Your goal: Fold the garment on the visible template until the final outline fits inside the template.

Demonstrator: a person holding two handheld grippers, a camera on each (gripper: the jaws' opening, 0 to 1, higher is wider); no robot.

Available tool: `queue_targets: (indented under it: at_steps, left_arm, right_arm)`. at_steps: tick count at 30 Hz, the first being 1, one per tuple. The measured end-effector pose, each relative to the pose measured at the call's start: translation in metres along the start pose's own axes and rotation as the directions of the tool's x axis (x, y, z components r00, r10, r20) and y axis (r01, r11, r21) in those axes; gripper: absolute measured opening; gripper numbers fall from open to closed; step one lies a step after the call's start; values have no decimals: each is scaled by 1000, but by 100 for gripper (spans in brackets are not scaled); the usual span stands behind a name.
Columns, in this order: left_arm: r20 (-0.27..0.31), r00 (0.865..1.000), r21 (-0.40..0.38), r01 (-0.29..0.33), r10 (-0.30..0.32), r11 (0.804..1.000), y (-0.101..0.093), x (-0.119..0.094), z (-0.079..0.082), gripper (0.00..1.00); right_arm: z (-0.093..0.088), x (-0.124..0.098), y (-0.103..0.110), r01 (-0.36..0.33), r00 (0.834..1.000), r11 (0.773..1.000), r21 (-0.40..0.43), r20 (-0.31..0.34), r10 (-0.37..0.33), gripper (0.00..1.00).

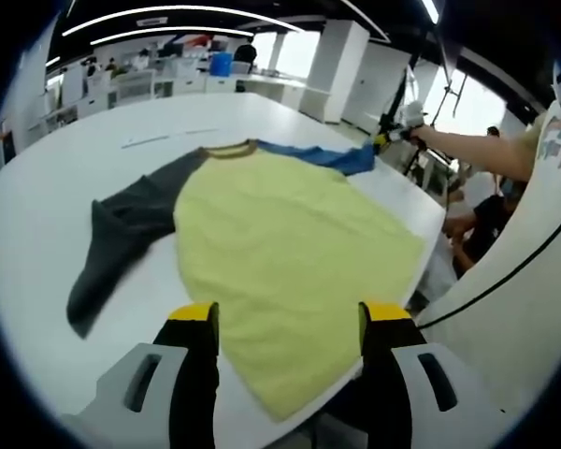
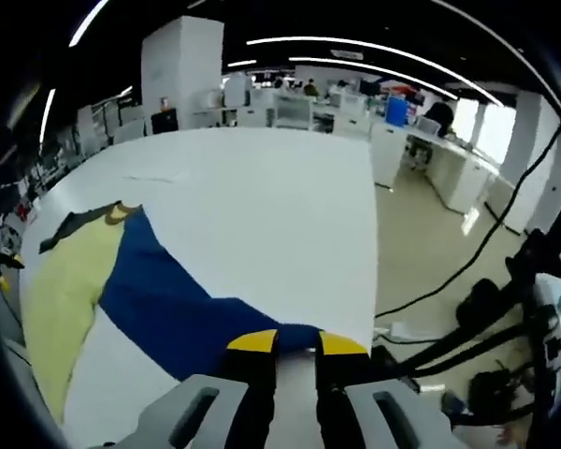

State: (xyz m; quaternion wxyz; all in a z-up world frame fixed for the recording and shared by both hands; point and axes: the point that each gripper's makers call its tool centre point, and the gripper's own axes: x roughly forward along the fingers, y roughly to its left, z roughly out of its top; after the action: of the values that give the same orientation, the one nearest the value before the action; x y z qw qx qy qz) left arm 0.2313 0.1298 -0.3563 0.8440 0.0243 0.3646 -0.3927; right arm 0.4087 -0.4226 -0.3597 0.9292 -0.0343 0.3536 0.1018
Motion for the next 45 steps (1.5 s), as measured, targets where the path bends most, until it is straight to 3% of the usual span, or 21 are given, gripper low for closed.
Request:
queue_targets:
  at_steps: [4, 10, 17, 20, 23, 31, 45]
  left_arm:
    - [-1, 1000, 0, 2, -2, 1000, 0, 0, -1, 57]
    - [1, 1000, 6, 9, -9, 1000, -2, 1, -1, 57]
    - [4, 1000, 6, 12, -12, 1000, -2, 0, -1, 57]
    - [4, 1000, 5, 10, -10, 1000, -2, -2, -2, 57]
    - [4, 1000, 2, 9, -9, 1000, -2, -3, -4, 57]
    - [6, 1000, -3, 7, -7, 1000, -2, -7, -8, 57]
    - [4, 1000, 5, 15, -15, 1000, -2, -7, -8, 57]
  right_arm:
    - [-6, -1, 13, -45, 999, 996, 81, 17, 44, 15]
    - [-20, 3, 32, -85, 996, 988, 129, -10, 87, 19]
    - [-32, 11, 41, -83, 994, 977, 198, -48, 94, 23]
    - [-35, 13, 43, -76, 994, 979, 190, -63, 89, 17]
    - [-40, 14, 44, -66, 993, 987, 148, -92, 80, 0]
    - [-38, 9, 44, -58, 994, 988, 143, -86, 71, 0]
    - [-23, -21, 45, -53, 994, 992, 119, -84, 63, 0]
